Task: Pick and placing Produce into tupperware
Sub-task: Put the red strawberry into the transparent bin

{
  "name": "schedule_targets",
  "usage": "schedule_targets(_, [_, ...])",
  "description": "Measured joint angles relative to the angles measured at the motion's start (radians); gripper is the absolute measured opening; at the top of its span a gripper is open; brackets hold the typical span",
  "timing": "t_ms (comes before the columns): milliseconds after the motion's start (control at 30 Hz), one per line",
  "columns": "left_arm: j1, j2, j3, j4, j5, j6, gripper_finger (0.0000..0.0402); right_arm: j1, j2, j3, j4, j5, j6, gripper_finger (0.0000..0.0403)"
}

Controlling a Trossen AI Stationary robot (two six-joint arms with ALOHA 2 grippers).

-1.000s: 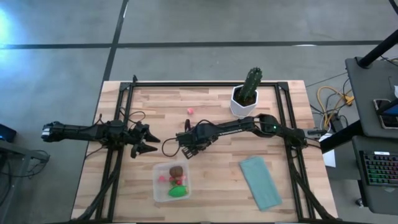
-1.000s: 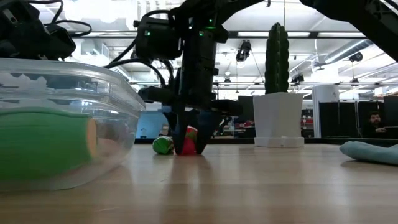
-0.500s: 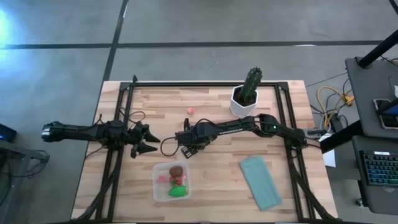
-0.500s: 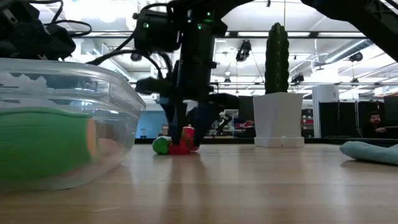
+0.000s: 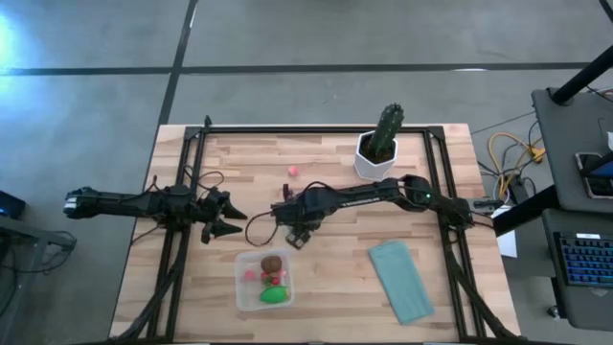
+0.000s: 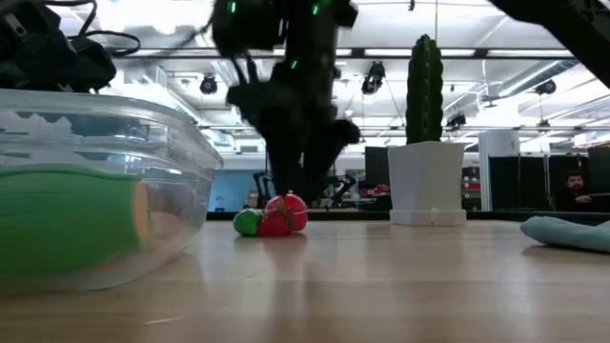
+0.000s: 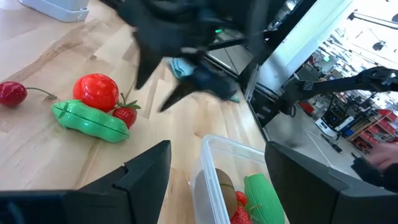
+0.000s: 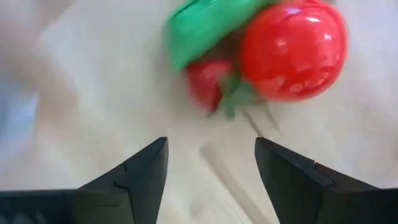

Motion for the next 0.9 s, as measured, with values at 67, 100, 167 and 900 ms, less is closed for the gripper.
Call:
schedule_targets(67, [0.0,0.0,0.0,0.0,0.0,0.0,0.0246,0.012,-0.022,0.0,-0.021,-0.01,-0.157,0.0235])
schedule_targets(100, [0.0,0.0,0.0,0.0,0.0,0.0,0.0246,0.02,-0.03,0.0,-0.026,-0.026,-0.239,0.0235])
schedule_targets(167, [0.0,0.0,0.0,0.0,0.0,0.0,0.0246,0.034,-0.048,0.0,-0.021,-0.074,-0.411,0.0232])
schedule_targets(900, [0.0,0.0,0.0,0.0,0.0,0.0,0.0246,0.063,-0.022,-0.001,0.097,0.078,-0.999,0.0158])
